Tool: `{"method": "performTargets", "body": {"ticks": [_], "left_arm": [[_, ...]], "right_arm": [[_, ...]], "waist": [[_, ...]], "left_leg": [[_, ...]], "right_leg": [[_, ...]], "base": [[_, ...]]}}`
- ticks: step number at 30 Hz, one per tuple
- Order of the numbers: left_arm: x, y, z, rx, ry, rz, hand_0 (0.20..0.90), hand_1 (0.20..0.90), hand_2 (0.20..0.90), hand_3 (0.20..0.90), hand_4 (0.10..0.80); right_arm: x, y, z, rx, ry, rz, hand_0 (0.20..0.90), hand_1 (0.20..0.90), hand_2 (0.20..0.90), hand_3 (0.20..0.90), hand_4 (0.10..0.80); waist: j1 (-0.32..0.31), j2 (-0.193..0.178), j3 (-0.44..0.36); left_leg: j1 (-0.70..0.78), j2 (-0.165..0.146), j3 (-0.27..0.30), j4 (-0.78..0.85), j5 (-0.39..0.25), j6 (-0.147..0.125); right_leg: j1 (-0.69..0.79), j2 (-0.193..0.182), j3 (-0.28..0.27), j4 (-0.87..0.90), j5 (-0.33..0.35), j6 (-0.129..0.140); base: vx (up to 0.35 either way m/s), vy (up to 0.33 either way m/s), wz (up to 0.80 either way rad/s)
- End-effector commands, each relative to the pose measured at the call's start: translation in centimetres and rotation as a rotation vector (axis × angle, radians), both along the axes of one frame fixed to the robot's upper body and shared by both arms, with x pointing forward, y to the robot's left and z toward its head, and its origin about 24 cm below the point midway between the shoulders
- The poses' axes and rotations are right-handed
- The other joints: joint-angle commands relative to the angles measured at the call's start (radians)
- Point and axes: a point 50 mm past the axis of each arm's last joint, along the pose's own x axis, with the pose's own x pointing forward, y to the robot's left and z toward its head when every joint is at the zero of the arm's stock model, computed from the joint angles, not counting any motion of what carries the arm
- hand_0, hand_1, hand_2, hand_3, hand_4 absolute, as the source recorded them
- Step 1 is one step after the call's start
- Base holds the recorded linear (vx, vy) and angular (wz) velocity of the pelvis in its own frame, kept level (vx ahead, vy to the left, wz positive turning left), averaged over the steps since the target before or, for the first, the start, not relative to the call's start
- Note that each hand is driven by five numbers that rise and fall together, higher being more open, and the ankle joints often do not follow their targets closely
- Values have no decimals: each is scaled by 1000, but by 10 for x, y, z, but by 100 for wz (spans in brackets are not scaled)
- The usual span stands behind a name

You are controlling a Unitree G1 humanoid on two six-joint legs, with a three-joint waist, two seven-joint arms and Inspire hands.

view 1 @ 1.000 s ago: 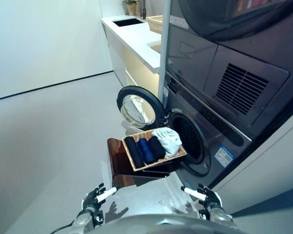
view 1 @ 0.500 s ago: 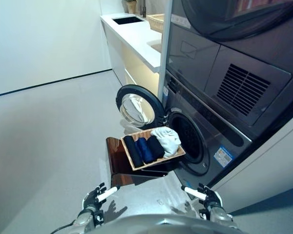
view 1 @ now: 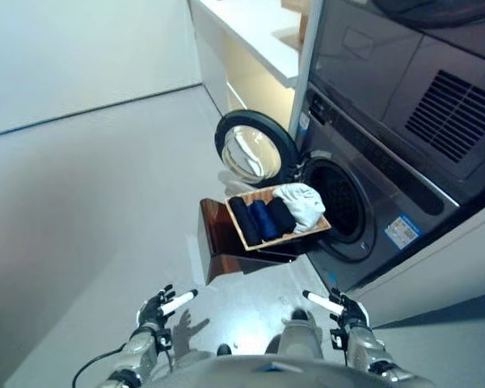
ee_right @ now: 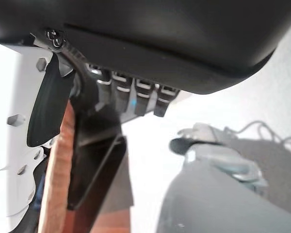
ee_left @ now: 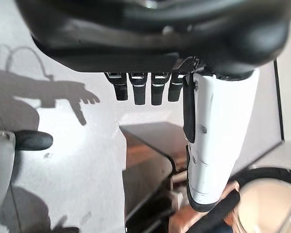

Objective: Pick up the clothes and place them into the washing machine

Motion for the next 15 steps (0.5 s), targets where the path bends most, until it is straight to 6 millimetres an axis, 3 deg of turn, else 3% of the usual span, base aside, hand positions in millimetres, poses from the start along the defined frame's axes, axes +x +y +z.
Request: {"method": "performTargets", "body": {"ticks": [1, 4, 6, 8, 9, 11, 12, 15], "left_arm": [[38, 8, 22, 19, -199, -3, 900, 900, 900, 900, 800], [30, 6, 18, 3, -175, 22, 900, 900, 900, 900, 800], [26, 5, 16, -5, -159, 32, 900, 900, 900, 900, 800], [24, 5, 14, -5, -151, 40, 900, 900, 900, 900, 800], [26, 0, 14, -25, -161, 56, 900, 900, 900, 900, 800], [34, -8, 15, -40, -178, 43, 900, 900, 900, 900, 800], [34, -8, 15, -40, -178, 43, 900, 900, 900, 900, 800], [50, -19, 20, -64, -218, 51, 900, 900, 900, 900, 800]], "right_arm": [[41, -4, 19, -33, -160, -18, 900, 900, 900, 900, 800], [38, -1, 18, -32, -150, 7, 900, 900, 900, 900, 800], [33, 0, 15, -35, -127, 19, 900, 900, 900, 900, 800], [34, 0, 15, -39, -123, 31, 900, 900, 900, 900, 800], [39, -2, 18, -52, -136, 39, 900, 900, 900, 900, 800], [46, -5, 22, -60, -167, 35, 900, 900, 900, 900, 800], [47, -5, 22, -60, -167, 35, 900, 900, 900, 900, 800], [58, -9, 29, -93, -194, 51, 900, 900, 900, 900, 800]], "waist": [[-46, -30, -36], [-52, -34, -49], [-47, -22, -64], [-54, -18, -68], [-51, 1, -79], [-50, 16, -78], [-51, 18, -79], [-38, 17, -69]], "left_leg": [[277, 68, -71, -148, -100, -128], [310, 101, -88, -158, -110, -143], [318, 145, -91, -146, -110, -160], [317, 163, -90, -142, -107, -164], [288, 202, -101, -97, -60, -186], [247, 248, -120, -30, 35, -211], [245, 249, -121, -30, 35, -212], [187, 247, -141, 102, 120, -214]], "right_leg": [[-90, 34, 7, -74, 238, 11], [-110, 49, 19, -4, 237, 5], [-112, 64, -20, 45, 156, -17], [-111, 79, -7, 48, 162, -21], [-105, 112, -16, 82, 124, -32], [-92, 148, -36, 89, 92, -55], [-92, 148, -37, 89, 91, -55], [-51, 187, -43, 91, 49, -94]], "base": [[207, -138, 23], [209, -181, 38], [201, -213, 55], [158, -196, 13], [159, -217, 10], [167, -288, 11], [153, -288, 18], [130, -187, 19]]}}
